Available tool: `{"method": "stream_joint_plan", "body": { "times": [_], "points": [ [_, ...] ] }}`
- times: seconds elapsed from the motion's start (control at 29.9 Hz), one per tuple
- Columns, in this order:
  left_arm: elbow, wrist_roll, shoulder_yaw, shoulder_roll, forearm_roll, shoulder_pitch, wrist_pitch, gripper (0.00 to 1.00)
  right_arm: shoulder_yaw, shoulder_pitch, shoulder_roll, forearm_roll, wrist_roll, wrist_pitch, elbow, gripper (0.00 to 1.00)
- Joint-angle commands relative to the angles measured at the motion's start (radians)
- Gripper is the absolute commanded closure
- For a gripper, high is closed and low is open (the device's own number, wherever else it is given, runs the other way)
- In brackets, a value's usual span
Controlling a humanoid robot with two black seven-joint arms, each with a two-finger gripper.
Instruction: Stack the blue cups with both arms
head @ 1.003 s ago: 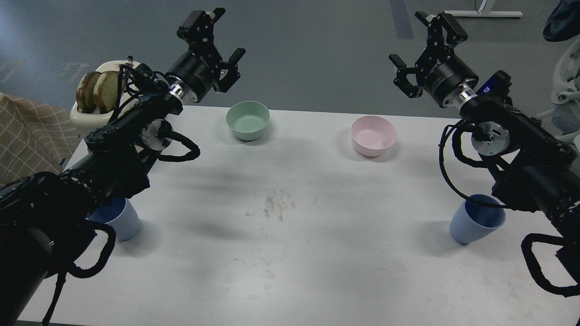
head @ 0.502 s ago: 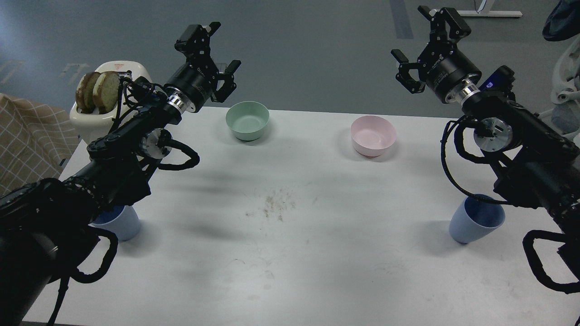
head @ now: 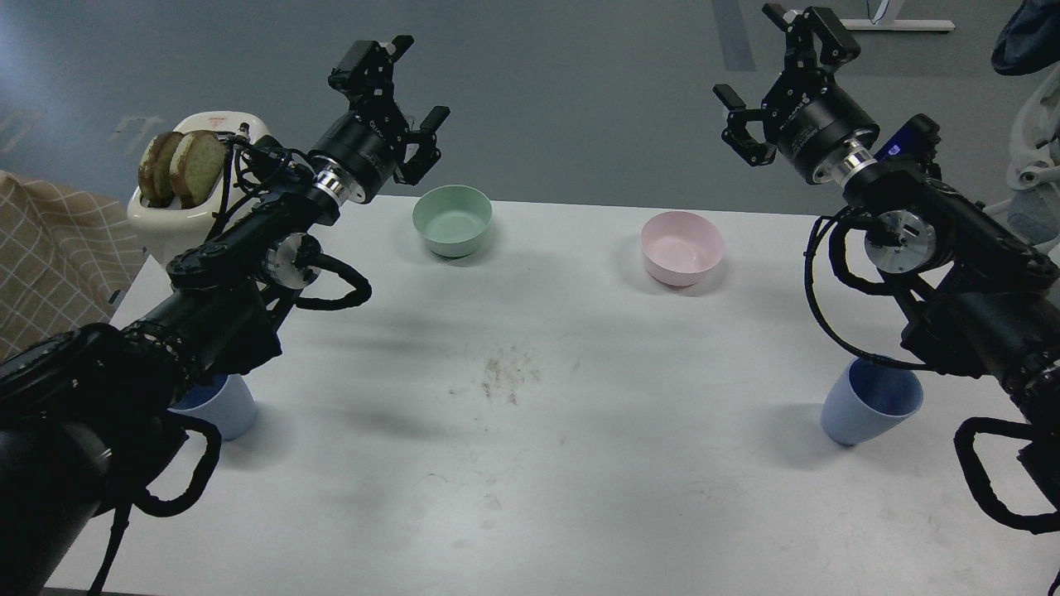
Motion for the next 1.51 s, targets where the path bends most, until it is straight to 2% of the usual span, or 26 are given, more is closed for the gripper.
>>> {"method": "stream_joint_plan", "body": {
  "times": [0.0,1.47],
  "points": [
    [-0.001,0.013,0.0,0.008,0.001,0.003,0.0,0.02,0.0,0.0,0.002,0.001,0.0,0.0,0.001,0.0],
    [-0.01,0.007,-0.001,0.023,-0.01,0.001,0.0,0.02,0.002,0.0,-0.033,0.003,0.001,0.0,0.007,0.0]
  ]
}}
